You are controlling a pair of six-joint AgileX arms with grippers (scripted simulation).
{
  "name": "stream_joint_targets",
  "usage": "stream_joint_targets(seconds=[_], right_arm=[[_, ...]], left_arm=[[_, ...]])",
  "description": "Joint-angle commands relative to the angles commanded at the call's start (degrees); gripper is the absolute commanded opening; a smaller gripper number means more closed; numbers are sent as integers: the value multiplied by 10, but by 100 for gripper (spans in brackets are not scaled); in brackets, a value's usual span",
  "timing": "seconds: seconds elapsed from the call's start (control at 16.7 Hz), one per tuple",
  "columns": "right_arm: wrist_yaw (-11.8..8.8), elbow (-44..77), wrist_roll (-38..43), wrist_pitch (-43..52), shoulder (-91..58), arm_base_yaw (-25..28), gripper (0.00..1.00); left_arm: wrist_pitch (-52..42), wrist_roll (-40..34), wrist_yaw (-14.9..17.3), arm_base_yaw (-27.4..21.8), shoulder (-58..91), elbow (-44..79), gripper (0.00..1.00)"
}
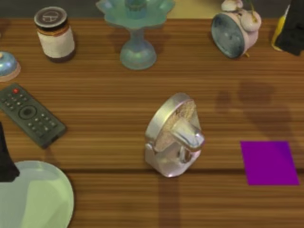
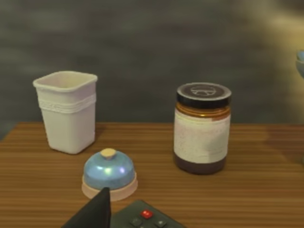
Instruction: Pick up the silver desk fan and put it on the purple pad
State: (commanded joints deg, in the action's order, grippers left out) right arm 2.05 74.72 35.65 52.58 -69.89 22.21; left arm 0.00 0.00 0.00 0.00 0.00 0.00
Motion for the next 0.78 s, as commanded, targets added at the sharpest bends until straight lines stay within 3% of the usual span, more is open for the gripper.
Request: stream_joint_targets(seconds=[0.42,0.78], right_arm=[[-10,410,239,227,-324,102,100],[-15,649,406,401,-569,164,100]], left_arm=[[0,0,0,0,0,0,100],[0,0,0,0,0,0,100]])
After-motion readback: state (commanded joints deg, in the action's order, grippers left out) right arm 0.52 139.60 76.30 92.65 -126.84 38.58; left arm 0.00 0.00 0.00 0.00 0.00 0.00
